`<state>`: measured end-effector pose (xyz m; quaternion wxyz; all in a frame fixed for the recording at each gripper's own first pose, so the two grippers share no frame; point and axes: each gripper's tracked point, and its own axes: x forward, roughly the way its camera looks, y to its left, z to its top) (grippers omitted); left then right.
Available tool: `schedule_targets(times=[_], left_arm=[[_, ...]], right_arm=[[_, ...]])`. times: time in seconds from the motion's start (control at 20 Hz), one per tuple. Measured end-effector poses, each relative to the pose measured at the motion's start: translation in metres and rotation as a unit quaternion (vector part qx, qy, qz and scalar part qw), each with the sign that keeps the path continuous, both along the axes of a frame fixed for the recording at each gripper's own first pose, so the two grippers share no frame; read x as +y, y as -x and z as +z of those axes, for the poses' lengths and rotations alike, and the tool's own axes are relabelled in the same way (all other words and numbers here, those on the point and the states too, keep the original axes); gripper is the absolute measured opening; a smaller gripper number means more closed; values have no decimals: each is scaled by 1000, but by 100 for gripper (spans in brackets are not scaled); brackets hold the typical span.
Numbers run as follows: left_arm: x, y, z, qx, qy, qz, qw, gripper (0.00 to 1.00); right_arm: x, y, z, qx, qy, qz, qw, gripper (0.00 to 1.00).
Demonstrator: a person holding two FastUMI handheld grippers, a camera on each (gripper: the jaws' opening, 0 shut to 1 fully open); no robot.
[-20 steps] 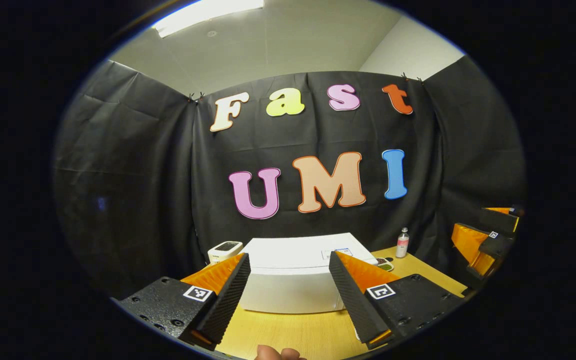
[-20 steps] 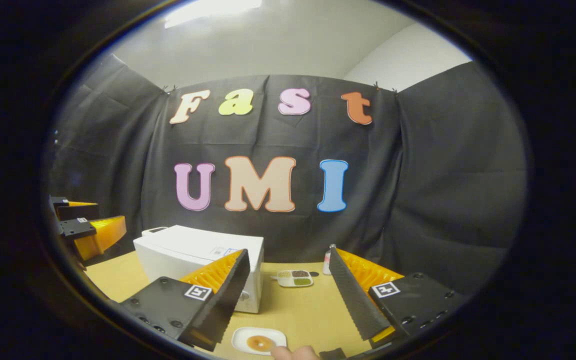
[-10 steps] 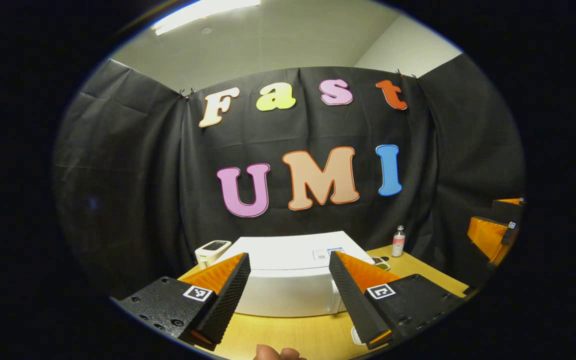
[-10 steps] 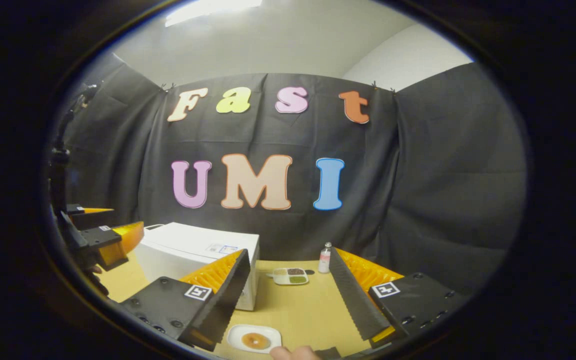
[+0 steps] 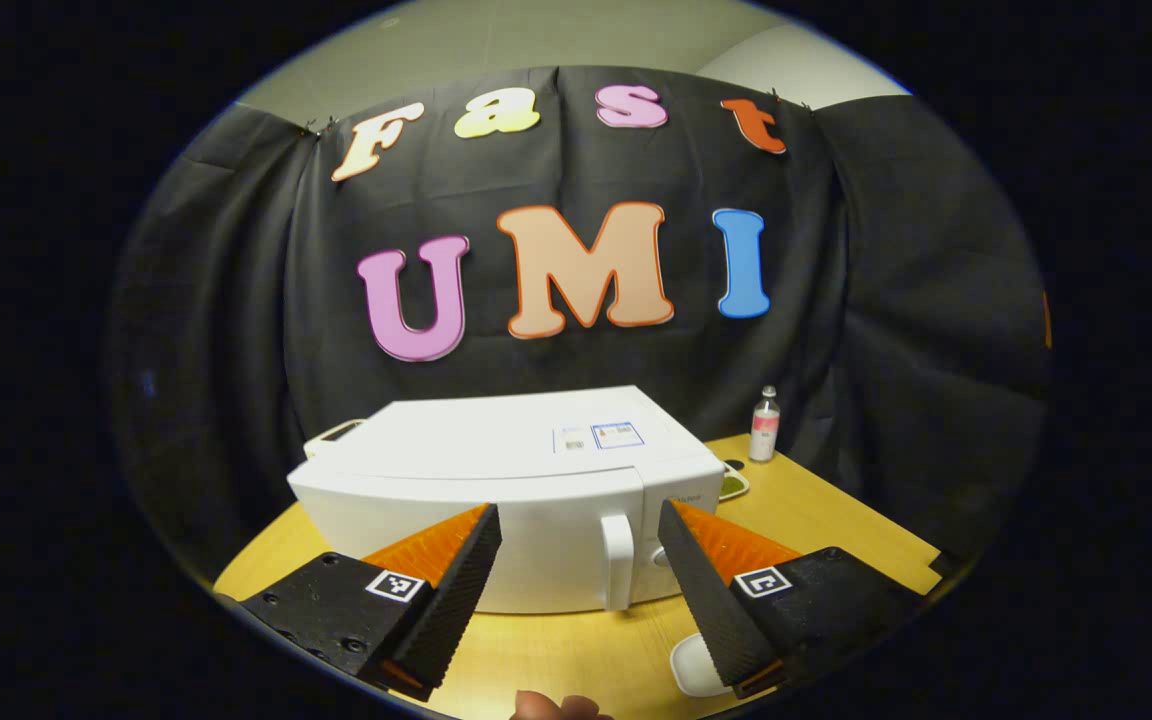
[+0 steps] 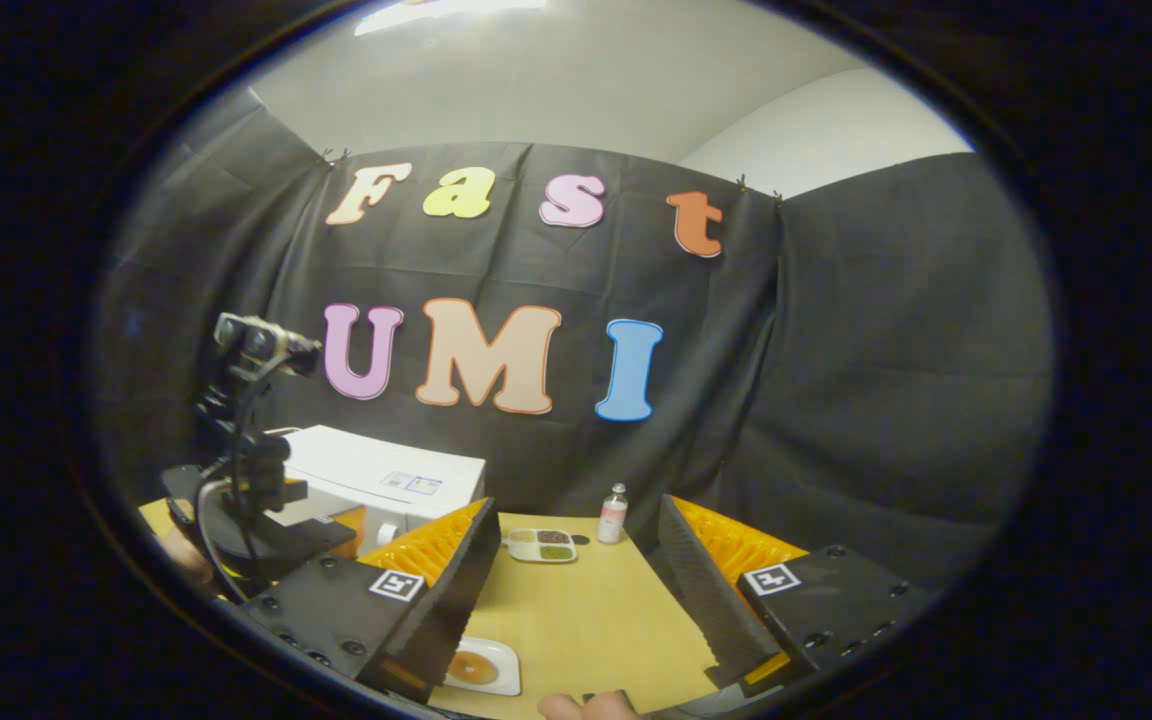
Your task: Open the microwave oven with the left hand, put the food in, and close the microwave oven.
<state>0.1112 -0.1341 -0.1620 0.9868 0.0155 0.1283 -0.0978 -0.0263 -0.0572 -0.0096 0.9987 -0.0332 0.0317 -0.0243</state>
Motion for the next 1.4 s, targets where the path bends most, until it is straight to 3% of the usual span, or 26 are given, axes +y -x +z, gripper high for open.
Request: schedule_targets(times=[0.2, 0.45, 0.5, 0.7, 0.8, 0.9, 0.95, 1.1, 1.4], left_arm=[[-15, -26, -49, 45, -29, 3, 999, 97], [-27, -41, -87, 94, -19, 11, 995, 97], [-28, -42, -91, 101, -17, 14, 995, 97], [-35, -50, -96, 101, -11, 14, 995, 97], [-32, -52, -102, 111, -18, 21, 993, 84], [-32, -46, -115, 137, -33, 10, 990, 44], [-35, -52, -106, 114, -32, 4, 993, 24], [-36, -49, -107, 104, 2, -5, 995, 18], [-37, -49, -106, 101, 3, -7, 995, 7]], right_arm=[[-8, 3, 1, 1, 6, -10, 1000, 94], [-21, 7, 2, -2, 18, -24, 1000, 100], [-23, 7, 3, -2, 19, -27, 999, 97], [-34, 8, 0, 1, 19, -37, 999, 100], [-38, 8, -3, 6, 20, -40, 999, 97], [-41, 8, -3, 7, 17, -42, 999, 97], [-42, 7, -3, 8, 13, -42, 999, 97], [-44, 7, -3, 7, 10, -41, 999, 97], [-41, 8, -2, 6, 5, -30, 1000, 96]])
